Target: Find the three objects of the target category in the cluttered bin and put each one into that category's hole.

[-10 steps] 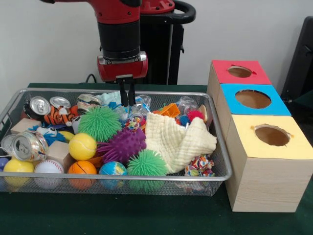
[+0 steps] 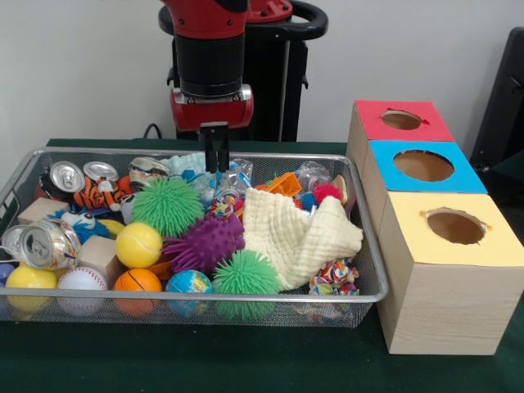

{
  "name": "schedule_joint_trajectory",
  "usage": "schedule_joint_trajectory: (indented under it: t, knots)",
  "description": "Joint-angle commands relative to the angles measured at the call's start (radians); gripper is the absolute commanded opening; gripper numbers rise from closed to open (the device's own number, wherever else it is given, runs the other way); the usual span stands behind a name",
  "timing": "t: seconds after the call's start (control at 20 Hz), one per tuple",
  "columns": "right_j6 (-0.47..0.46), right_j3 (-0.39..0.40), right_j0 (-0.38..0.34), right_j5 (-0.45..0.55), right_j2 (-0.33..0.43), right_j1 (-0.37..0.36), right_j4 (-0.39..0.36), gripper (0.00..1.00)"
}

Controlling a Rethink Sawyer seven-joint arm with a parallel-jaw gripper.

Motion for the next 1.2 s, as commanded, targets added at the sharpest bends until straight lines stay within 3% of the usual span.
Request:
schedule_joint_trajectory:
  t: [0.05,0.55,1.2]
  knots:
    - [0.267,-0.018,0.074,-0.045,-0.058,-0.003,0.072,0.0]
    - [0.296,-0.07,0.232,0.059,-0.142,-0.039,0.169,0.0]
    - [0.296,-0.07,0.374,0.038,-0.205,-0.027,0.262,0.0]
